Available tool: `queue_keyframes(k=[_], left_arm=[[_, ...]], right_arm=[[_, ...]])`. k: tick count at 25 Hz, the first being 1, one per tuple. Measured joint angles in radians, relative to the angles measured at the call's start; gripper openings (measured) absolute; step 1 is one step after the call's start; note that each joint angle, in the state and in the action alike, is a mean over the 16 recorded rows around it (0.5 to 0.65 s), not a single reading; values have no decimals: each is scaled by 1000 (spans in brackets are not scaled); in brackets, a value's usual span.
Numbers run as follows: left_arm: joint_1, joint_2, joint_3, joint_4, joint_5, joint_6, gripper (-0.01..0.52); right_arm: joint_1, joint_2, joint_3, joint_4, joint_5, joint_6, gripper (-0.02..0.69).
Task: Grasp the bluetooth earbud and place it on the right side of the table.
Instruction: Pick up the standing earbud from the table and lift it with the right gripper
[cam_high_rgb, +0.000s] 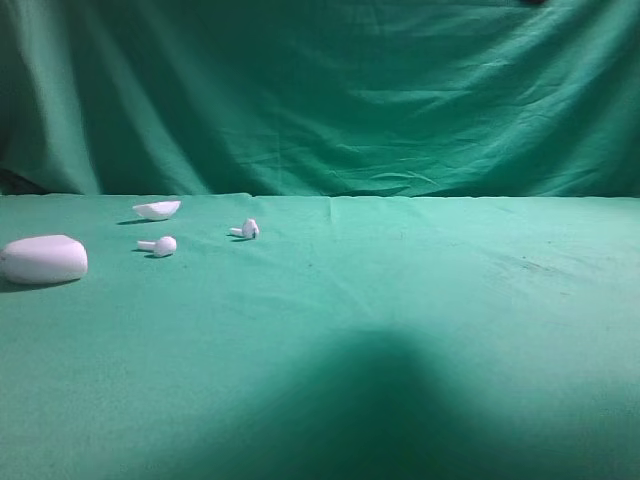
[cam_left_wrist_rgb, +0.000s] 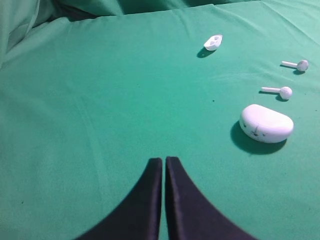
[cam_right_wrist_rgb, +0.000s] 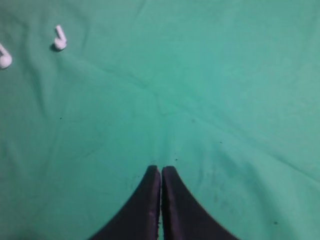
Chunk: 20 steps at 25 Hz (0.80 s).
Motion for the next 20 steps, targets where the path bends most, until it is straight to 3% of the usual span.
queue_keyframes(k=[8,20], left_arm=[[0,0,0,0,0,0,0],[0,0,0,0,0,0,0]], right_arm=[[192,327,-332,-83,116,25,34],[306,737,-783,-136,247,111,279]])
